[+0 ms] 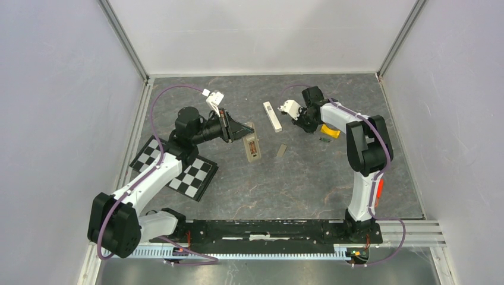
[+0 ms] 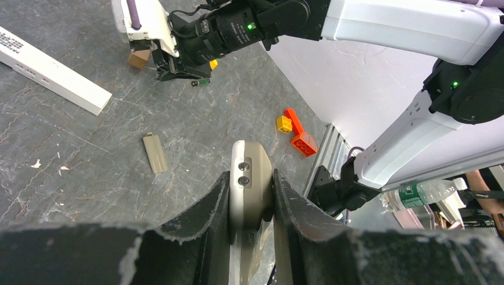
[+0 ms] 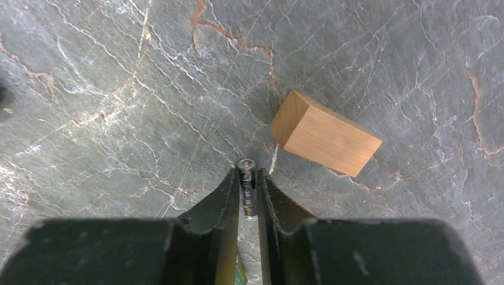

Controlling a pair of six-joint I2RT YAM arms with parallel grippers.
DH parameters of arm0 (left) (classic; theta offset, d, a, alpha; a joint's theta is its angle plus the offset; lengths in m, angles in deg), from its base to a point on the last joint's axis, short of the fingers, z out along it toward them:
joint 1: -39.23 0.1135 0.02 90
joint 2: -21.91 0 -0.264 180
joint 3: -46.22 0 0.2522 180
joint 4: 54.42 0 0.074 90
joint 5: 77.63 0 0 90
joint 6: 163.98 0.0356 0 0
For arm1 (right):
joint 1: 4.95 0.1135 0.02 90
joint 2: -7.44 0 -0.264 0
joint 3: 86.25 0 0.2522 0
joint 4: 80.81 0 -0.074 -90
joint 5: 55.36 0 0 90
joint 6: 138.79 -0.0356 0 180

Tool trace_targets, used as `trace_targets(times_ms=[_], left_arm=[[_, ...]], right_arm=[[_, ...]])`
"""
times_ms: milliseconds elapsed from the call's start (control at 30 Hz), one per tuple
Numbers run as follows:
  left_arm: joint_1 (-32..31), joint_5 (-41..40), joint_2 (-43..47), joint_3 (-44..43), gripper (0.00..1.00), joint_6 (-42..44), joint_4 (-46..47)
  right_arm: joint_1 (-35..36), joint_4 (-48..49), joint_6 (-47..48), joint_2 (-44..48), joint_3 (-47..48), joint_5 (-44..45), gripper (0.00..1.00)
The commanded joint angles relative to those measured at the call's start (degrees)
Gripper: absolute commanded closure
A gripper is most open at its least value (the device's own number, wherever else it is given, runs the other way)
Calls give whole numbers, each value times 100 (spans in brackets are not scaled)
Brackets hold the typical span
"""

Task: Load the batteries into the remote control
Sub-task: Pick up the battery from the center of the board.

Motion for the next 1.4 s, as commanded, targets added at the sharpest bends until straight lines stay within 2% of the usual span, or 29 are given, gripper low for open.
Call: trace_targets(times_ms=[0, 133, 233, 500, 600, 700, 833, 1000, 1167, 1367], left_arm=[[28, 106, -23, -251, 98, 161, 182], [25, 106, -25, -238, 98, 160, 181], [30, 107, -22, -230, 98, 157, 181], [28, 94, -45, -203, 98, 85, 249], [25, 5, -66, -179, 98, 31, 264], [26, -172, -145, -111, 98, -150, 313], [28, -556, -376, -7, 98, -495, 393], [23, -990, -759, 67, 98, -874, 560], [29, -1222, -1171, 73, 98, -1169, 952], [26, -1124, -1522, -1, 98, -1699, 1158]], right_arm=[[-62, -133, 4, -87, 108, 54, 80], [-107, -172, -23, -50, 70, 47, 64], [-150, -255, 0, -18, 50, 37, 62], [-189, -198, -45, -84, -29, 11, 86], [-208, 386, -249, 120, -310, 118, 94], [-208, 1121, -604, 576, -734, 16, 96], [-204, 2096, -1333, 1302, -1259, -488, 96], [-67, 3132, -2689, 2092, -1899, -789, 96], [256, 3888, -4036, 2894, -2563, -713, 97], [1037, 4652, -5469, 3932, -3375, -480, 98]])
